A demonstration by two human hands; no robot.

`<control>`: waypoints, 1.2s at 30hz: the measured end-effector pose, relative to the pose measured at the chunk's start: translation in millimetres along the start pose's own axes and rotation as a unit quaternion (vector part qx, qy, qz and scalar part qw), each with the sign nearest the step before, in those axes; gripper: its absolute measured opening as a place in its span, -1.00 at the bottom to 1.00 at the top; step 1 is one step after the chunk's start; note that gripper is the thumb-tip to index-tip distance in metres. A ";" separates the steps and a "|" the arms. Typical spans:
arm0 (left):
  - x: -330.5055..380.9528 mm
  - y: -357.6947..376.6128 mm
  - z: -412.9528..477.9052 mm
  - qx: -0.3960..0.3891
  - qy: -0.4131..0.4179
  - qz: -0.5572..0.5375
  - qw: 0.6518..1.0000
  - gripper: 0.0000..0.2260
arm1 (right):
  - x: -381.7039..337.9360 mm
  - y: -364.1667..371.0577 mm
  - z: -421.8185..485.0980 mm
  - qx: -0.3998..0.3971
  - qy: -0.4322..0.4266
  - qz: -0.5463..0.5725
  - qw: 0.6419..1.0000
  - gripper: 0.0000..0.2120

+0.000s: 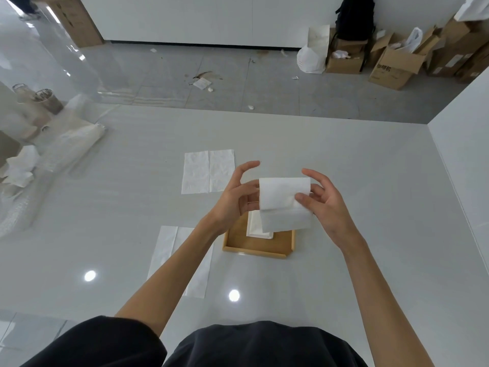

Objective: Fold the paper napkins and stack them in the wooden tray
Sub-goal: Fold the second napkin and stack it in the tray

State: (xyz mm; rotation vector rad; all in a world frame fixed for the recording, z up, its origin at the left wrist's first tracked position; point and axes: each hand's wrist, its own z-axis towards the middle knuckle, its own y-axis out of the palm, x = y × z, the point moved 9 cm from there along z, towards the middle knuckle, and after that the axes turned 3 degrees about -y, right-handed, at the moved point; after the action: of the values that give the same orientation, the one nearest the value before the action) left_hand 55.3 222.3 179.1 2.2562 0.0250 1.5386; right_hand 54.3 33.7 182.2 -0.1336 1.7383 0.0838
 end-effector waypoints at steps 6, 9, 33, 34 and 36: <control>-15.0 5.3 -3.4 0.015 -0.020 0.106 0.994 -0.63 | -4.2 -3.0 1.1 0.033 -0.012 0.000 0.999 -0.54; -12.8 3.4 -1.7 0.038 -0.005 0.117 0.992 -0.66 | 0.8 -2.6 -0.2 0.023 0.009 0.021 0.999 -0.54; 6.5 3.9 -3.8 0.043 0.065 0.180 0.981 -0.76 | 9.8 -5.6 -3.3 -0.012 -0.004 0.043 0.999 -0.70; 5.8 2.8 -3.3 0.047 0.066 0.173 0.982 -0.77 | 8.1 -5.9 -3.4 -0.011 -0.010 0.037 0.999 -0.66; 2.2 -0.9 -1.5 0.057 0.066 0.147 0.985 -0.81 | 6.2 -7.8 -3.1 -0.002 -0.026 0.027 0.999 -0.62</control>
State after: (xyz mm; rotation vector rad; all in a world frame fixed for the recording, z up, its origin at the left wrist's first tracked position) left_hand 55.1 224.1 181.2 2.3240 -0.1955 1.8811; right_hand 51.3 25.3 176.8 -0.0878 1.6900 0.1288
